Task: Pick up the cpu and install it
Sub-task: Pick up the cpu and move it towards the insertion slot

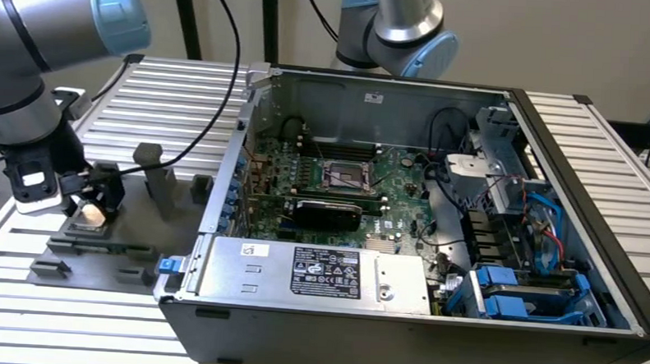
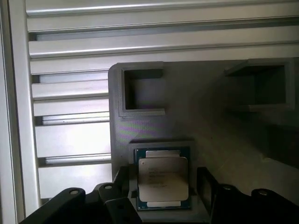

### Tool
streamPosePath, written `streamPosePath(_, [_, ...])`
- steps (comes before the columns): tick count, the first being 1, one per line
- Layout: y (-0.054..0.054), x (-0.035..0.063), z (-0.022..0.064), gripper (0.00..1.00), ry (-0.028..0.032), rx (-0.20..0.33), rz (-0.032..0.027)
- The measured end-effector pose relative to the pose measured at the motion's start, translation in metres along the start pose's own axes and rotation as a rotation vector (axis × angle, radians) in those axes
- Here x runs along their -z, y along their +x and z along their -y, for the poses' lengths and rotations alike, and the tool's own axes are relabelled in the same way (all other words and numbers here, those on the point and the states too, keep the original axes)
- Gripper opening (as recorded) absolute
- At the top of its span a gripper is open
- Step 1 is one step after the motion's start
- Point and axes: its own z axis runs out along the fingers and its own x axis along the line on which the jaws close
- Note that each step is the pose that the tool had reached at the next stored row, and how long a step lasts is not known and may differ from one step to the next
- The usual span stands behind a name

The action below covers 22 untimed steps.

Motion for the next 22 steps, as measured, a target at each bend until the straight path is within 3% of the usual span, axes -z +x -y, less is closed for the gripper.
streamPosePath(3, [0.0000,-0.0006,0.0000,0.69,0.0001,0.000,0.0000])
streamPosePath(7, [0.0000,-0.0010,0.0001,0.55,0.0004,0.000,-0.0004])
streamPosePath(18, [-0.0005,-0.0021,0.0000,0.55,-0.0007,0.000,0.0008])
streamPosePath(20, [-0.0005,-0.0020,0.0000,0.63,-0.0004,0.000,0.0005])
streamPosePath(22, [-0.0004,-0.0017,0.0000,0.63,0.0000,0.000,0.0000])
